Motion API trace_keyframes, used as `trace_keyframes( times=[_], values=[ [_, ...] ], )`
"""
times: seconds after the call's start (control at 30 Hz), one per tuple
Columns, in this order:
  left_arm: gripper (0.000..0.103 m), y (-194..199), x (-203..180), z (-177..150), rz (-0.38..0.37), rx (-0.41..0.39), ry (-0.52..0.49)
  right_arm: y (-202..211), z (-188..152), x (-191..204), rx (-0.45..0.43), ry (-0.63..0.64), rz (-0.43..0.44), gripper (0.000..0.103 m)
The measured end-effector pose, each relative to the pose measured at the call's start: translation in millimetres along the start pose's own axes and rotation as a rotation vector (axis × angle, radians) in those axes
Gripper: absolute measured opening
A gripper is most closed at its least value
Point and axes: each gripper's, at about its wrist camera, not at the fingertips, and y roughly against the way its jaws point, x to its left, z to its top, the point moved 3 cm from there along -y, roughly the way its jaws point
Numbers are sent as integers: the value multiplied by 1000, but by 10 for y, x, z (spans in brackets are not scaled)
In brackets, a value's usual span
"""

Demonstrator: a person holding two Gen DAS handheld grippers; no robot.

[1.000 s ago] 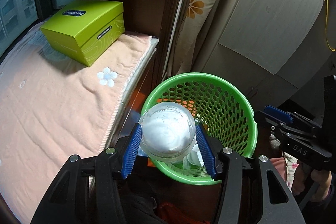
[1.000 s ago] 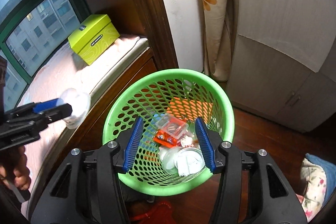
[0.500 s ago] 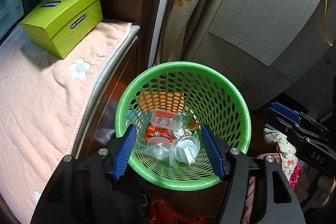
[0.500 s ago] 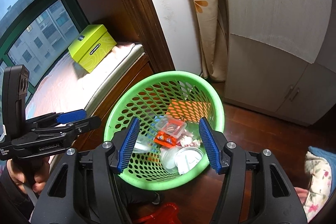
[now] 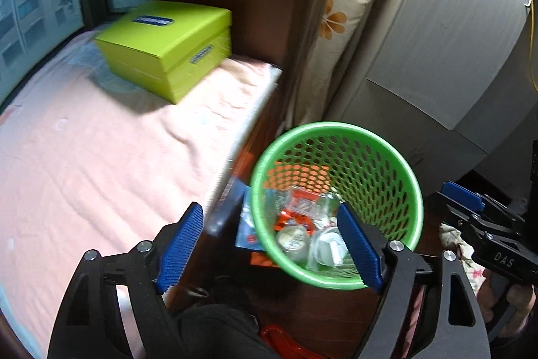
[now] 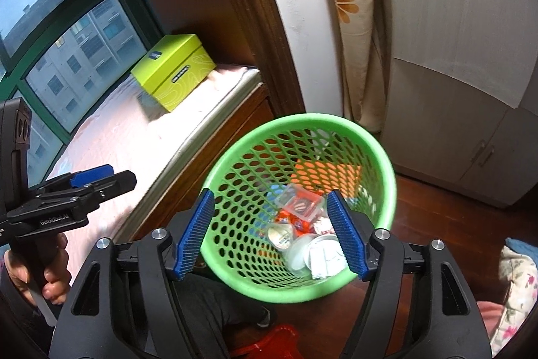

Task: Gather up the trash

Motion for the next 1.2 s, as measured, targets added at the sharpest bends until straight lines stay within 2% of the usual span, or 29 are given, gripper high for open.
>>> trace_keyframes(
  times=[0.1,0.3,0.57,0.93,1.2],
  values=[
    [86,147,172,-29,31,-22,25,-41,8,179,6,21,22,74],
    [91,398,545,-120,127,-53,72,-111,43,565,6,71,71,78],
    [93,745,1078,-282,209,-92,170,-161,85,1108,6,153,126,84],
    [96,1232,1690,-593,374,-140,271,-245,132,1733,3,232,184,92],
    [96,1495,1951,-841,412,-180,351,-248,55,2107,-9,286,199,93]
  ],
)
